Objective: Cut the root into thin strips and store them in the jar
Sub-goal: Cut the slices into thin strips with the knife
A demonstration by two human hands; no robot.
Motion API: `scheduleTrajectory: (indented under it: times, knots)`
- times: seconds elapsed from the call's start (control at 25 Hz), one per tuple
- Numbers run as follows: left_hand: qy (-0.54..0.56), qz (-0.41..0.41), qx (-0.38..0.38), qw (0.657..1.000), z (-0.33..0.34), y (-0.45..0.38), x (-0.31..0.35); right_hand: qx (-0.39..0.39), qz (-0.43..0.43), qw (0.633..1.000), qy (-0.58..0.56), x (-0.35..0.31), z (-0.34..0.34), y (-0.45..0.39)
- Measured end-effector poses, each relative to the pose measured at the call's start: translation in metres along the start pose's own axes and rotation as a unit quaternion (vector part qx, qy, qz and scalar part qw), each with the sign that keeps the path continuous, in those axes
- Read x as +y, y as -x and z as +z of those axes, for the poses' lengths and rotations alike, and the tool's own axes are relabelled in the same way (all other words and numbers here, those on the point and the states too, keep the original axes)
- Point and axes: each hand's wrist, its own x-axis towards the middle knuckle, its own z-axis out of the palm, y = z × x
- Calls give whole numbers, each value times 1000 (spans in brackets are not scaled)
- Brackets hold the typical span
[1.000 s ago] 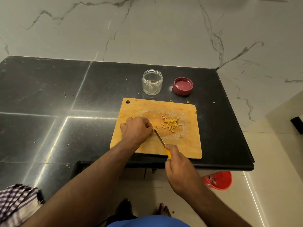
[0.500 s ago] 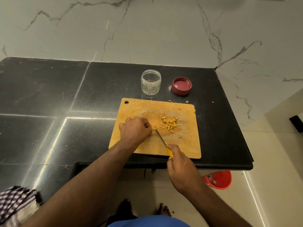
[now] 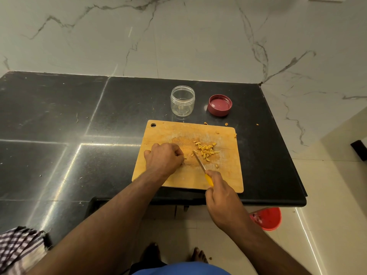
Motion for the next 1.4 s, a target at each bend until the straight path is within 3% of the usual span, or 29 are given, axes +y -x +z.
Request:
scheduleTrajectory:
  times: [0.64,0.92,1.4]
  knots:
    - [-13,-8,9,1000,2,-2,5,-36,-19,998,48,-5,14,-2]
    - [-2,0,9,1000,3,0,0,5,1,1000,23,-3,11,9]
    - [3,-20,23,1000,6,1,1,-36,-10,999,30,-7,17,-15]
